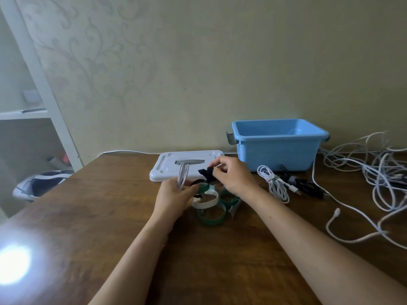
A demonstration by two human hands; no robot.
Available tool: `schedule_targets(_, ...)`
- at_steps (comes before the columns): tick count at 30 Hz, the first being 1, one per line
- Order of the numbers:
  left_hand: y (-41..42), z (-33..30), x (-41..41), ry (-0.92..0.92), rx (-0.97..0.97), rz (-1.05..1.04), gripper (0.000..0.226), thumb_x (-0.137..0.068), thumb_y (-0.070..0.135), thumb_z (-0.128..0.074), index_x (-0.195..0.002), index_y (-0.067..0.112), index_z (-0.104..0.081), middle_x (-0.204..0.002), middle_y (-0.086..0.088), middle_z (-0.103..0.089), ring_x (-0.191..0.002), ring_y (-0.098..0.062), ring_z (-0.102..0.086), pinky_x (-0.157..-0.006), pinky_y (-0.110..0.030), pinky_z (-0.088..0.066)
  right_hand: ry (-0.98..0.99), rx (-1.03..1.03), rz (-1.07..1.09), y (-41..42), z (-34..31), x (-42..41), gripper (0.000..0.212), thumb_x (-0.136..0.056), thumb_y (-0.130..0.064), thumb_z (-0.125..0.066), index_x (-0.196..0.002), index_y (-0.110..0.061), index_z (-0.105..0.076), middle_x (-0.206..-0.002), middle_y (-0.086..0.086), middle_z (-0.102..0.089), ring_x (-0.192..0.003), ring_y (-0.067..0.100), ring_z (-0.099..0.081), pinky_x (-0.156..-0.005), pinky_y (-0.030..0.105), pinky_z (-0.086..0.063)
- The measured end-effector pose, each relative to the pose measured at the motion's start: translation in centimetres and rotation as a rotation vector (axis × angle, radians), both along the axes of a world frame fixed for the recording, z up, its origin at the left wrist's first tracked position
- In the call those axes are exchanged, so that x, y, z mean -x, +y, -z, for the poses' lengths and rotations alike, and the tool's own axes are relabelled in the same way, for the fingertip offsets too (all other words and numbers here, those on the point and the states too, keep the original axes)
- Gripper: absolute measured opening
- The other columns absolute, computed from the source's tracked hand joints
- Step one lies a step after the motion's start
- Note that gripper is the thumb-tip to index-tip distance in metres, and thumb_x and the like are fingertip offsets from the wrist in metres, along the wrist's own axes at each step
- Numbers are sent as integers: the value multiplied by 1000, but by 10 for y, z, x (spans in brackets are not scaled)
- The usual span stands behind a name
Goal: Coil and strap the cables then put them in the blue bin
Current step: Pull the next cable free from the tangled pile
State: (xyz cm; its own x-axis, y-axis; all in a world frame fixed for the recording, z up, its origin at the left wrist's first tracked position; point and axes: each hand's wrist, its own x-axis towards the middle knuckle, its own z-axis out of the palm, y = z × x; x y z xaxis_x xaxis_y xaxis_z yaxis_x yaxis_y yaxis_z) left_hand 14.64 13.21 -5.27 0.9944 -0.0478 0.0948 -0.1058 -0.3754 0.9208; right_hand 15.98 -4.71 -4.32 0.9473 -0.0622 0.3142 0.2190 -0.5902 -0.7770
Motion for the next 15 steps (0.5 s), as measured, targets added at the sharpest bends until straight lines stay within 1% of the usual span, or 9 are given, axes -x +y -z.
schedule_targets(2, 0, 1, -2, -6, -16, -17, 8, -92, 23, -69, -89, 15, -69, -74, -2, -67, -57, -10, -55, -48, -21, -40, 9, 25, 18, -1, 1, 0, 12, -100, -21, -61, -99, -31, -67, -107, 2, -74, -90, 14, -71, -77, 38, -62)
schedule_targets(4, 0, 2, -2, -2, -17, -20, 9, -94, 21, -67, -87, 15, -69, -71, 0, -65, -56, -10, -54, -48, -22, -41, 5, 60, 55, -4, 2, -1, 10, -100, -20, -62, -100, -28, -68, -108, 2, -73, -90, 12, -68, -73, 29, -58)
schedule_targets(5, 0, 2, -3, 10, -3, -25, 10, -94, 21, -66, -88, 13, -69, -69, 0, -64, -56, -11, -54, -47, -22, -41, 3, 78, 79, -6, 2, -1, 9, -99, -20, -62, -101, -26, -69, -107, 2, -74, -89, 11, -68, -71, 28, -58)
schedule_targets(8, 3, 5, -6, 72, 118, -59, 10, -96, 16, -62, -93, 8, -65, -66, -4, -57, -52, -15, -47, -43, -26, -39, -7, 130, 154, -10, 3, 0, 12, -100, -18, -59, -105, -23, -70, -101, 1, -73, -82, 12, -69, -73, 34, -61)
schedule_targets(11, 4, 6, -9, 97, 203, -64, 7, -97, 14, -59, -95, 8, -61, -63, -5, -50, -48, -15, -40, -39, -27, -35, -1, 170, 167, -14, 5, 0, 15, -101, -19, -57, -107, -25, -70, -103, 0, -73, -86, 12, -67, -68, 27, -58)
schedule_targets(13, 3, 6, -9, 91, 224, -65, 7, -98, 14, -56, -92, 10, -58, -60, -5, -47, -46, -15, -38, -40, -27, -32, 31, 162, 135, -15, 5, 0, 15, -99, -22, -63, -111, -25, -71, -105, -1, -73, -90, 13, -67, -64, 21, -54)
schedule_targets(15, 2, 6, -10, 82, 225, -66, 12, -99, 14, -53, -87, 11, -53, -58, -4, -44, -44, -15, -36, -40, -27, -31, 42, 146, 100, -13, 4, 0, 16, -96, -22, -67, -112, -24, -72, -104, -2, -73, -92, 12, -67, -64, 18, -50)
